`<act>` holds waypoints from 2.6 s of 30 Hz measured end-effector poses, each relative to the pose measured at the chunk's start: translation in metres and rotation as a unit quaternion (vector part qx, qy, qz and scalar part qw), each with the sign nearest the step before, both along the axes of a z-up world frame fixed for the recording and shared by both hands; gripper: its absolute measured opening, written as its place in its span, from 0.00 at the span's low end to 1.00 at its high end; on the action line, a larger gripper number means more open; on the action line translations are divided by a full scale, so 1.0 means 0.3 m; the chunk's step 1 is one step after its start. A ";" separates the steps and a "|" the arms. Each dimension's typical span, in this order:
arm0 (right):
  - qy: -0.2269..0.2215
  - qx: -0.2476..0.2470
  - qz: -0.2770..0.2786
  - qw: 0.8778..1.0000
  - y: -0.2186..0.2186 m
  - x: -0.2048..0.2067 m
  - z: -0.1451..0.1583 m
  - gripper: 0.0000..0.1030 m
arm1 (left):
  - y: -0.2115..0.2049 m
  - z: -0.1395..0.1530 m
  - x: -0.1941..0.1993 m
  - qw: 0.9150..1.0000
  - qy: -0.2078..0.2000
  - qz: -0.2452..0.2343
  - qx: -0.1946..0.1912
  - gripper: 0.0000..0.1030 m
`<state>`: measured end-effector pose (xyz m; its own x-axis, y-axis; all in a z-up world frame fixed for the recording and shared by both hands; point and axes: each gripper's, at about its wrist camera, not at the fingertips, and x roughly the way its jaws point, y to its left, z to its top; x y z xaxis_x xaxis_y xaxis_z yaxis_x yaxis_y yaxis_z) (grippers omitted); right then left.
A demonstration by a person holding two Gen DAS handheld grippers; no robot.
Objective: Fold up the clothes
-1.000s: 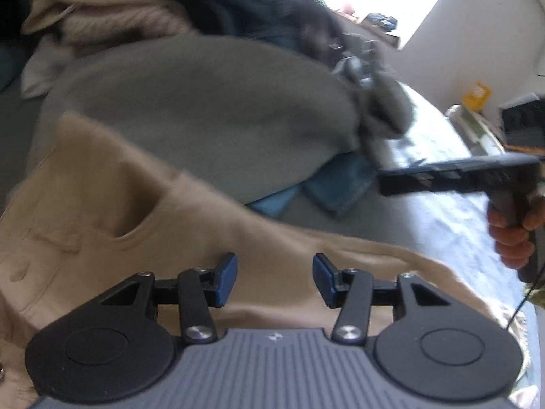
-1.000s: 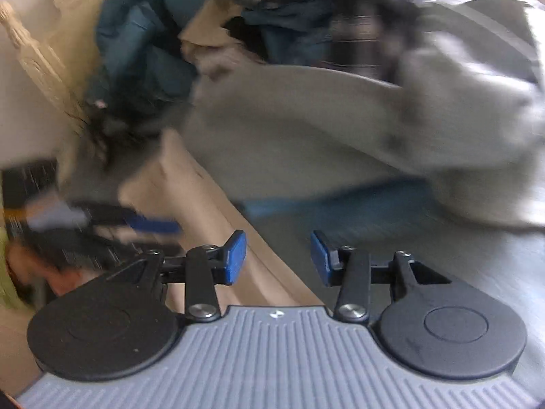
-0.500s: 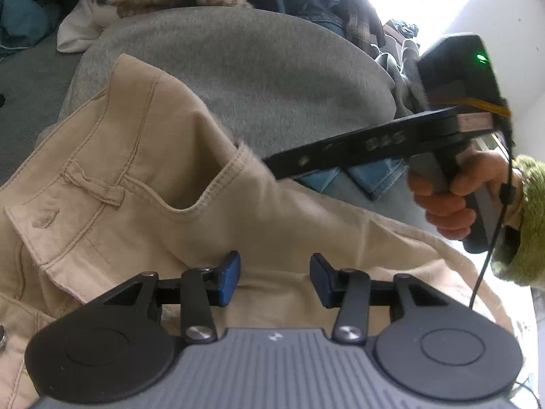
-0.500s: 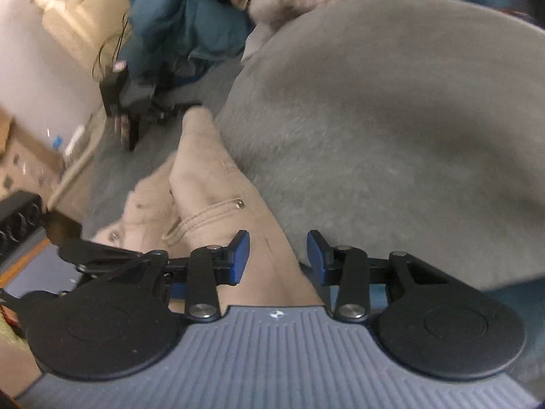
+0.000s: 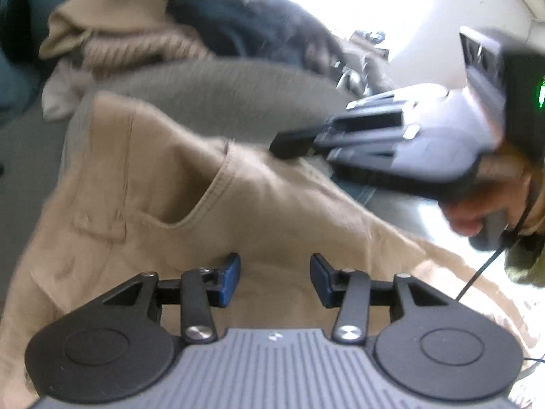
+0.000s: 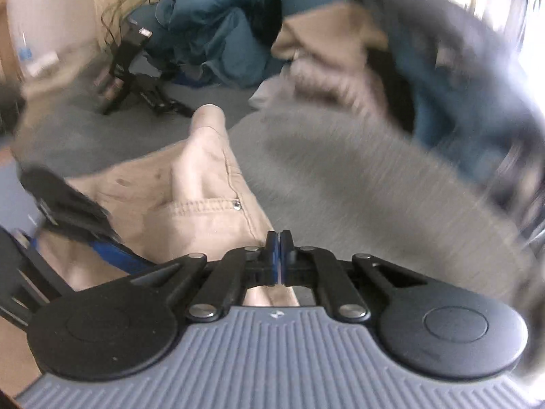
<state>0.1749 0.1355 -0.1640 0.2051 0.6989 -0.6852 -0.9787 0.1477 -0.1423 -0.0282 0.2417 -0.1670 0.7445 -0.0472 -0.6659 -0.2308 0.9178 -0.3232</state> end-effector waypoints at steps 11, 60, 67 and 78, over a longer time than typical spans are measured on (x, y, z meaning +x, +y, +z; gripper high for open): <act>-0.020 -0.031 -0.068 0.997 0.096 0.141 -0.113 0.00 | 0.089 -0.095 0.099 0.999 0.018 0.022 -0.028 0.45; 0.178 -0.246 -0.545 0.781 -1.756 -0.449 0.368 0.06 | -0.612 -0.042 0.364 0.966 0.048 -0.254 -0.004 0.50; 0.194 -0.136 -0.551 0.800 -1.957 -0.204 0.142 0.40 | -0.804 -0.037 0.385 0.963 0.068 -0.259 0.026 0.50; 0.325 0.036 -0.654 0.682 -2.186 -0.024 -0.138 0.48 | -1.004 -0.073 0.403 0.955 0.085 -0.269 0.095 0.50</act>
<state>0.1678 -0.5202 -0.2053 0.3546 0.2470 -0.9018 0.1433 0.9387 0.3135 0.0926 -0.0595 -0.1888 0.5270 -0.2594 -0.8093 0.2562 0.9565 -0.1398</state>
